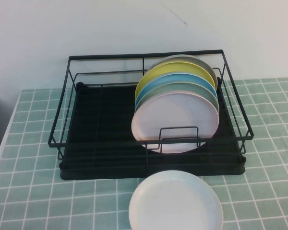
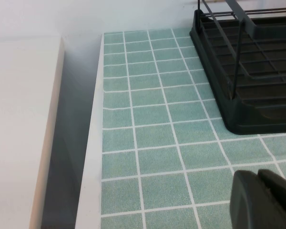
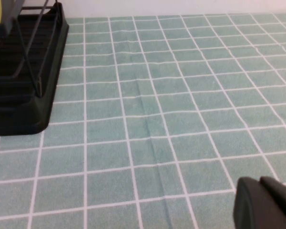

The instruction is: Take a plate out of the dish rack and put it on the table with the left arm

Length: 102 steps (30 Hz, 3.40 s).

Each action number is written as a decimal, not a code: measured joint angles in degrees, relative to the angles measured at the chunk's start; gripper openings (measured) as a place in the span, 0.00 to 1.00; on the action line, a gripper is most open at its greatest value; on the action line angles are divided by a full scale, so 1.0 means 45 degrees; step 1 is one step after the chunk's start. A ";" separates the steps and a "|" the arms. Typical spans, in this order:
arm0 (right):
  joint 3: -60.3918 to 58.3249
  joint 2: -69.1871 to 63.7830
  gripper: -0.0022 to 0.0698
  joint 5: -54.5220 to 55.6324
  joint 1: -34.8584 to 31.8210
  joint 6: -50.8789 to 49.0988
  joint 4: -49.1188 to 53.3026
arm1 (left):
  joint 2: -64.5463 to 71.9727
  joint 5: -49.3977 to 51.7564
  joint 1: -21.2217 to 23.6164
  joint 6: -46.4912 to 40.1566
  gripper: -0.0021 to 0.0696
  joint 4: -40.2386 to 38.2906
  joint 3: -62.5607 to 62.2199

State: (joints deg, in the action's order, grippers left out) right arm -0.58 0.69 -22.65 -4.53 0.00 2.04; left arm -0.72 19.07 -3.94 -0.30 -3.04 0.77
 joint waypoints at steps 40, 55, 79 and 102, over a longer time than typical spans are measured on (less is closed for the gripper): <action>0.0000 0.0000 0.03 0.0000 0.0000 0.0000 -0.0022 | 0.0000 0.0000 0.0000 0.0000 0.02 -0.0076 0.0000; 0.0000 0.0000 0.03 0.0000 0.0000 0.0000 -0.0022 | 0.0000 0.0000 0.0000 0.0000 0.02 -0.0076 0.0000; 0.0000 0.0000 0.03 0.0000 0.0000 0.0000 -0.0022 | 0.0000 -0.1466 0.0000 0.0000 0.02 -0.0177 0.0101; 0.0000 0.0000 0.03 0.0000 0.0000 0.0000 -0.0022 | 0.0000 -1.0746 0.0000 0.0867 0.02 -0.0236 0.0101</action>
State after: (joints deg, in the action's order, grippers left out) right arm -0.58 0.69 -22.65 -4.53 0.00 1.94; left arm -0.72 -29.28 -3.94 3.60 -4.10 1.23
